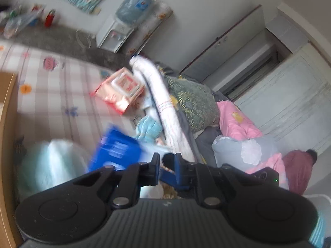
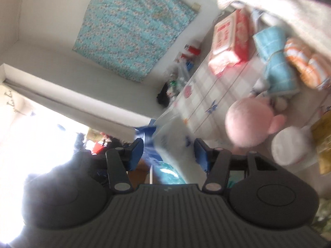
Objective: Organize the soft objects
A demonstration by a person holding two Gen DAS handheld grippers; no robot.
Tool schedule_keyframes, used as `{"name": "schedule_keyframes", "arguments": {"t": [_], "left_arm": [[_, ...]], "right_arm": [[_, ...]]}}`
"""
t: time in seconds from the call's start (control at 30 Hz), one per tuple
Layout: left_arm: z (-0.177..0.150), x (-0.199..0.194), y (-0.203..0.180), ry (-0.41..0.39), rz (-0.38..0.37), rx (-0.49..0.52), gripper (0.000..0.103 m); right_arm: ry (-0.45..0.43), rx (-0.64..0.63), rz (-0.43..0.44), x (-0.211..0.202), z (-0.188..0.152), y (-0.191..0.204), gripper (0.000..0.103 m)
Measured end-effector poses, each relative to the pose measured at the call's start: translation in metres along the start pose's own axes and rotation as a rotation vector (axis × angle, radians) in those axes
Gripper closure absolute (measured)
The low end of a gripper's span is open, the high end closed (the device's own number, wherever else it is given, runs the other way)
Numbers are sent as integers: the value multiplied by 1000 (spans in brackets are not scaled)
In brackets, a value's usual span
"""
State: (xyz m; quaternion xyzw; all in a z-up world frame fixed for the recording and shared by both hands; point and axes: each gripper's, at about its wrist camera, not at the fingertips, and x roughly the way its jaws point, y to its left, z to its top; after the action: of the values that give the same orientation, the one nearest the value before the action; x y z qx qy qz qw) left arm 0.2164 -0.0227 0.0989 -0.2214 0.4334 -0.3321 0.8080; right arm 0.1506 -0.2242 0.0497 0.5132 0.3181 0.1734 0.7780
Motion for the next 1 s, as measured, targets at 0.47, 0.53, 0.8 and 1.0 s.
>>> {"name": "schedule_keyframes", "arguments": {"t": [0.47, 0.53, 0.8, 1.0], "left_arm": [[-20, -43, 65, -82, 104, -86, 78], [-17, -38, 65, -64, 123, -89, 77], [20, 9, 64, 34, 249, -101, 58], [55, 70, 81, 112, 378, -147, 53]], "right_arm": [[-48, -92, -194, -1, -13, -13, 63], [-56, -84, -204, -3, -7, -16, 63], [7, -211, -258, 22, 38, 8, 57], [162, -296, -320, 86, 90, 15, 53]]}}
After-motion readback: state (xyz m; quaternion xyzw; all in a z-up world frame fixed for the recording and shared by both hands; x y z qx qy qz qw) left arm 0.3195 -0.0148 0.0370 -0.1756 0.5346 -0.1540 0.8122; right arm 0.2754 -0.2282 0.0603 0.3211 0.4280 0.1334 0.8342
